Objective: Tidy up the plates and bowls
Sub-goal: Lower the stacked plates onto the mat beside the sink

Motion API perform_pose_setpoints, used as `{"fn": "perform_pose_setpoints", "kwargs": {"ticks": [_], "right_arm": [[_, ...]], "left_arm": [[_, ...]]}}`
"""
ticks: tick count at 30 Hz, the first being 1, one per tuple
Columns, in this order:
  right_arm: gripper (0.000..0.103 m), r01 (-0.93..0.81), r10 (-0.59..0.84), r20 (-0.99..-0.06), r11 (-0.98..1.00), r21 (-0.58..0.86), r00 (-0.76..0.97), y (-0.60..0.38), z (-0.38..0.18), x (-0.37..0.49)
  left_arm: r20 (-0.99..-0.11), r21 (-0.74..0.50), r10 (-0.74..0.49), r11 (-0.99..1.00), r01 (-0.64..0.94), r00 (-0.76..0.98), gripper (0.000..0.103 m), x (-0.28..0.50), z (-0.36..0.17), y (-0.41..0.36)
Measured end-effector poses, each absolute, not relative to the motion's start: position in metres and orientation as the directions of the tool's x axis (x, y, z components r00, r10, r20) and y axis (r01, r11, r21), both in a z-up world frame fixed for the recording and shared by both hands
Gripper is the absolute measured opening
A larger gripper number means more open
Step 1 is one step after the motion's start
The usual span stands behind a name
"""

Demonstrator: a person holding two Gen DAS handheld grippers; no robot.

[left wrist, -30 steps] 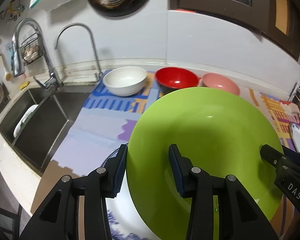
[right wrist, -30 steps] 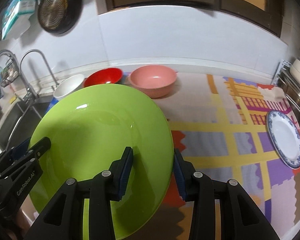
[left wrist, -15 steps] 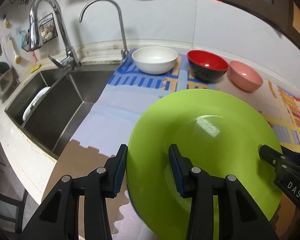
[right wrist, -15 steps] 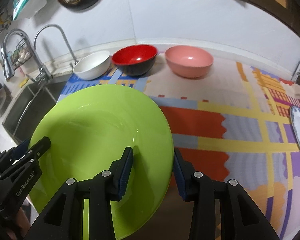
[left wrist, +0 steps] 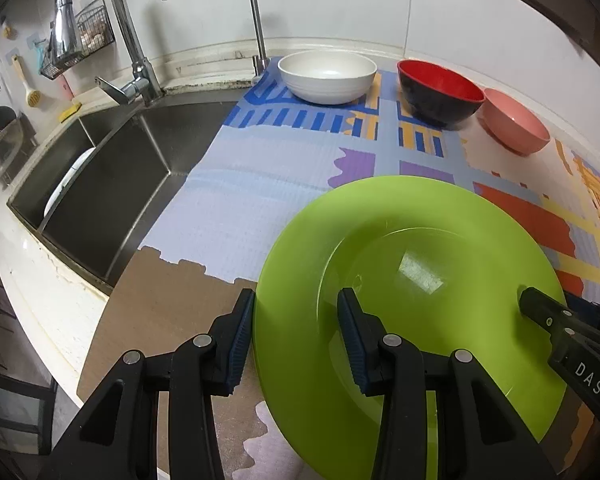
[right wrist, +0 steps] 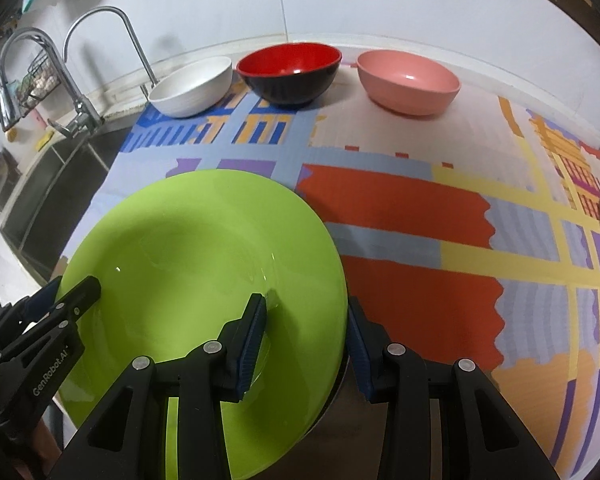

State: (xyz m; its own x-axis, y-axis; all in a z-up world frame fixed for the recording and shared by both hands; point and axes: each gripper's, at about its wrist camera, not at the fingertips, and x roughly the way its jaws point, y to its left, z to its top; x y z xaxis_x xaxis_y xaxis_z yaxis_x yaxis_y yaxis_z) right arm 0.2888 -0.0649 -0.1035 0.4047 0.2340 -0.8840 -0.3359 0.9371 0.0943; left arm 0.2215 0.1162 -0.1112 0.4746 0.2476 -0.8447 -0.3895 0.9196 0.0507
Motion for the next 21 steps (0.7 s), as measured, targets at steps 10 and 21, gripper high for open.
{"fn": "perform_pose_setpoints", "kwargs": {"ticks": [10, 21], "right_arm": [[0.04, -0.316, 0.205, -0.895, 0.946, 0.077, 0.396, -0.063, -0.113, 0.289], [0.042, -0.321, 0.181, -0.897, 0.946, 0.047, 0.403, -0.059, -0.113, 0.286]], "left_arm": [[-0.864, 0.052, 0.226, 0.929, -0.368, 0.449, 0.042, 0.226, -0.123, 0.117], [-0.876, 0.045, 0.21, 0.932, -0.359, 0.434, 0.042, 0.227, -0.128, 0.118]]}}
